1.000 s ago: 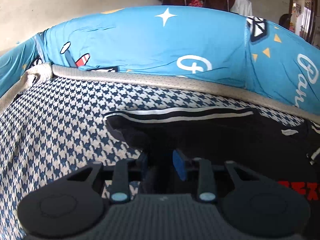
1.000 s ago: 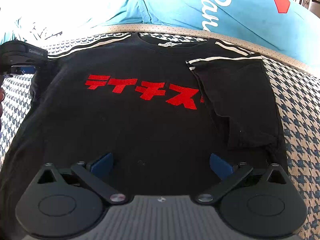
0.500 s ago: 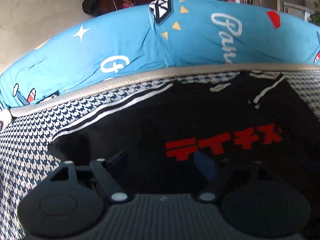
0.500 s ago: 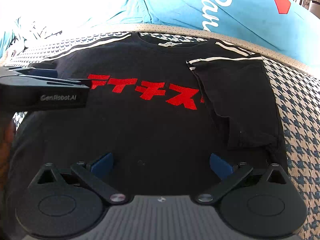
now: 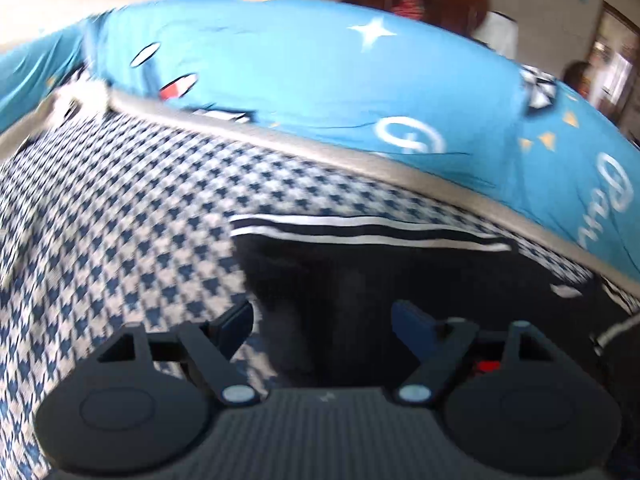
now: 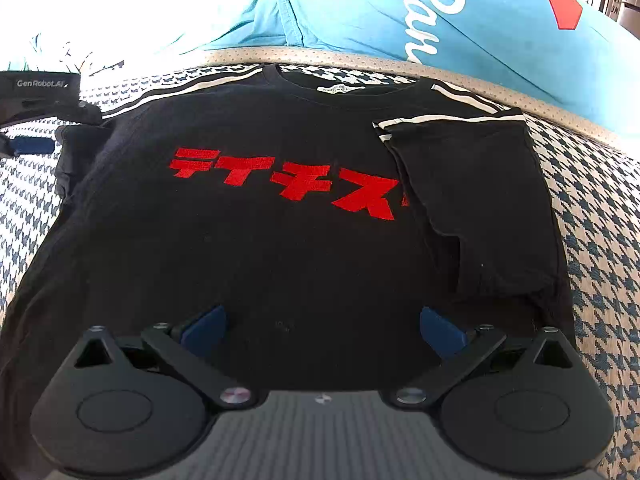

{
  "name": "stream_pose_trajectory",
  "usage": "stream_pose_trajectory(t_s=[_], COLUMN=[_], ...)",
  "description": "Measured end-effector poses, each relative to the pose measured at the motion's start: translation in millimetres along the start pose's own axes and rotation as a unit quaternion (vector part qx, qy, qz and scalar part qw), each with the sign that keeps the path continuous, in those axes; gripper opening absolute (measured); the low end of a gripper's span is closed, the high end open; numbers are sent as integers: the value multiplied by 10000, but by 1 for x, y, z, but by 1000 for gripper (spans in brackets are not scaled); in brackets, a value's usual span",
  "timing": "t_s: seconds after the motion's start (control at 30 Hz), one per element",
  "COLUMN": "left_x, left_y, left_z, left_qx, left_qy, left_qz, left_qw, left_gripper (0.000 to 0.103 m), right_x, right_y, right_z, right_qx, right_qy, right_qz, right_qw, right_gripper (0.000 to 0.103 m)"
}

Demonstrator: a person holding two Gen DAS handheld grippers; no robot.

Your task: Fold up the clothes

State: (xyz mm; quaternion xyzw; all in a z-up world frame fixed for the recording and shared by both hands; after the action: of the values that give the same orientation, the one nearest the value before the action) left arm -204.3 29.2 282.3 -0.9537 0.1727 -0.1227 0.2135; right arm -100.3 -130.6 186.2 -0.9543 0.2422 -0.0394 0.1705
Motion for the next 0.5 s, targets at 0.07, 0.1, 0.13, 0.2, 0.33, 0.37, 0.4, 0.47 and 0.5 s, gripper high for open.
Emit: stream_pose_trajectory(t_s=[0.07,0.1,0.13,0.2,0.33,0.37,0.4,0.47,0.5], left_x=[-10,-14,-16,-20,-23,-24,-25,-28,-30], left_y=[-2,-2,-2,-3,-5,-5,-6,-7,-8], left_z=[4,6,7,11,17,18,20,26,29], left_qx=[-61,-91,-115,-152,-163,-164,-180,-247,-292], left_qy=[13,42,67,77,73,79,98,137,177], left_qz=[-186,-254,-313,-402,-509,-536,-582,-708,-782], left_qw=[9998,9996,9994,9990,9985,9984,9981,9971,9964], left_gripper=[79,79,79,79,79,79,79,79,79], right_x=[0,0,0,0,0,0,0,0,0], right_y=[0,0,0,0,-1,-1,-1,-1,-1], right_z=[0,0,0,0,1,1,1,1,1], right_qx=[2,3,4,7,10,11,11,11,11], right_qy=[3,4,6,7,9,9,9,9,9], right_qz=[-2,-3,-5,-8,-15,-16,-18,-21,-22], right_qw=[10000,10000,10000,10000,10000,10000,10000,10000,10000], right_gripper=[103,103,103,103,103,103,103,103,103])
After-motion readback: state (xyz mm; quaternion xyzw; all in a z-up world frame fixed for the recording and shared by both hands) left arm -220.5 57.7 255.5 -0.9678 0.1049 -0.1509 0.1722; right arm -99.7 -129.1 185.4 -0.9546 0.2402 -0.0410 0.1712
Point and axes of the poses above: each gripper's, at about its wrist camera, not at the fingertips, and z roughly the way its jaws point, x to its right, y to its underside, the point moved 10 cm from there along z, roughly the way its jaws point, and after that the axes turned 14 degrees about -x, right-handed, at the moved point
